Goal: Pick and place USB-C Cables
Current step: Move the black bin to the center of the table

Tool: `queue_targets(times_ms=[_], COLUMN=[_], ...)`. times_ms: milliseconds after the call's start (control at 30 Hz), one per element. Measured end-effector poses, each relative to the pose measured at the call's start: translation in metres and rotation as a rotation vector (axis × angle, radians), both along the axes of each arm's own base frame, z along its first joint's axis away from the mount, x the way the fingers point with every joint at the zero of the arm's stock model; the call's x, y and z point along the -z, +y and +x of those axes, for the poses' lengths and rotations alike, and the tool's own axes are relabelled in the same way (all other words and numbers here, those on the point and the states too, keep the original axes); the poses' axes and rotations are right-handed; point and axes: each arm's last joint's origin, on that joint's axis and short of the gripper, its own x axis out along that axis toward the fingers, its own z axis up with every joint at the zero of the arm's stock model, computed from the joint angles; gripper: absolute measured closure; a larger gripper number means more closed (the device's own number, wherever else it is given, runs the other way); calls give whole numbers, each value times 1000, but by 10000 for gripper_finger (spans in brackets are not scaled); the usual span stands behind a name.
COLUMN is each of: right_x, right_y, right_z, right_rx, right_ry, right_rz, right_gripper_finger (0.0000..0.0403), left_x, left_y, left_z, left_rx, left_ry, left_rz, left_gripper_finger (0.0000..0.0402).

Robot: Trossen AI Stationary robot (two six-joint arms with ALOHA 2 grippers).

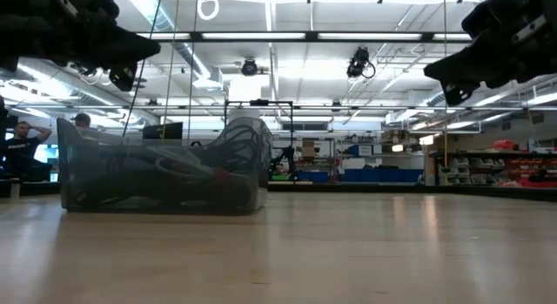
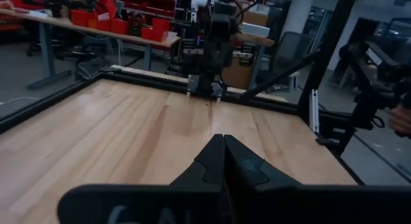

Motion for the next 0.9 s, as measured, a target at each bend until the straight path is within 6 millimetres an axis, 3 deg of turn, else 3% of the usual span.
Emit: queue_targets(times_ms=[300,533,900], right_x=[22,20,22], right_y=[0,-1,-3], right_z=[-5,-7,-12], right_rx=[2,2,60], right_ry=[-22,-47,-23], right_rz=[15,15,15], right_gripper_finger=[400,399,399], left_x=[3,4,-1], left_y=[-4,-5,-4], left_z=[0,-2,-25], left_rx=[33,16,16], left_ry=[26,43,-25], left_rz=[-10,10,-11], left_gripper_finger=[394,393,393])
